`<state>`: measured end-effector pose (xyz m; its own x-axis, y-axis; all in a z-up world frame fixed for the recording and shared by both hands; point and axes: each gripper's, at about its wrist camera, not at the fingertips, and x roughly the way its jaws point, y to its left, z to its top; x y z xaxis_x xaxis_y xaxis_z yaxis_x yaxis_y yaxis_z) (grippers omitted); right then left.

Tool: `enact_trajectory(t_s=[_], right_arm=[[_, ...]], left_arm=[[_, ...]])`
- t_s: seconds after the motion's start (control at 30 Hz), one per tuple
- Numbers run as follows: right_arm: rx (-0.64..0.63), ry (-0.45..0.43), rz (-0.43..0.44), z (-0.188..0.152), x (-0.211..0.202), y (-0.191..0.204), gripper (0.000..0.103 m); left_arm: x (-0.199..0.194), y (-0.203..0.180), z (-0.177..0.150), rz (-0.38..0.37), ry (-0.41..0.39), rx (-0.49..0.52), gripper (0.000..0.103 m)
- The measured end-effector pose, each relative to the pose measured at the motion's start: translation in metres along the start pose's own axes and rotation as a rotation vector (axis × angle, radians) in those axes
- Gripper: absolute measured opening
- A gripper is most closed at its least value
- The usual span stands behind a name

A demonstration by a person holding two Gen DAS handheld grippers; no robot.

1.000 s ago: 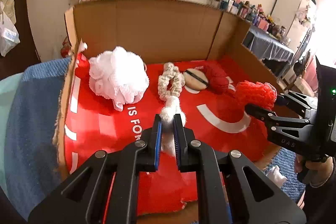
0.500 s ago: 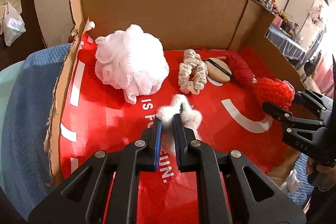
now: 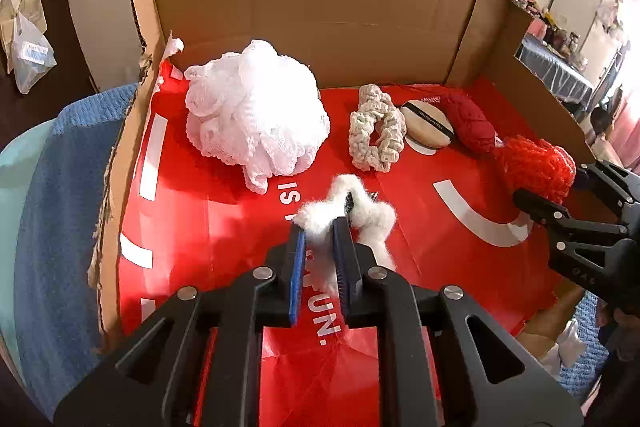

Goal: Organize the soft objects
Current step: 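Carry the star scrunchie with the left tool while the right tool carries the red mesh puff into the box, then open the left tool releasing the star scrunchie while the right tool releases the red mesh puff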

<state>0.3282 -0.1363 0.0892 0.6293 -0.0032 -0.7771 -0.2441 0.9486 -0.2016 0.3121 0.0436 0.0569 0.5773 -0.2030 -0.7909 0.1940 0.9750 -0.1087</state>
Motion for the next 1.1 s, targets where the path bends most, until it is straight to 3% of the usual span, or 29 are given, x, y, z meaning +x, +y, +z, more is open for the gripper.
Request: enact_trajectory(t_s=[0.23, 0.33, 0.4, 0.43, 0.67, 1.1], right_arm=[[-0.008, 0.001, -0.005, -0.001, 0.0, 0.001, 0.057], [-0.013, 0.0, -0.007, -0.002, -0.001, 0.002, 0.058], [-0.013, 0.001, -0.004, -0.002, -0.001, 0.002, 0.059], [-0.013, 0.001, -0.003, -0.002, -0.001, 0.003, 0.06], [-0.018, -0.01, -0.003, -0.004, -0.005, 0.005, 0.064], [-0.01, -0.089, -0.017, -0.004, -0.045, 0.007, 0.078]], left_arm=[[0.001, -0.001, 0.0, 0.008, 0.012, 0.013, 0.021], [0.001, -0.001, 0.0, 0.009, 0.012, 0.016, 0.032], [0.0, -0.001, 0.0, 0.011, 0.006, 0.015, 0.052], [-0.001, -0.001, -0.001, 0.009, 0.003, 0.015, 0.054], [-0.014, -0.002, -0.002, 0.002, -0.035, 0.019, 0.055], [-0.063, -0.013, -0.012, 0.007, -0.124, 0.015, 0.074]])
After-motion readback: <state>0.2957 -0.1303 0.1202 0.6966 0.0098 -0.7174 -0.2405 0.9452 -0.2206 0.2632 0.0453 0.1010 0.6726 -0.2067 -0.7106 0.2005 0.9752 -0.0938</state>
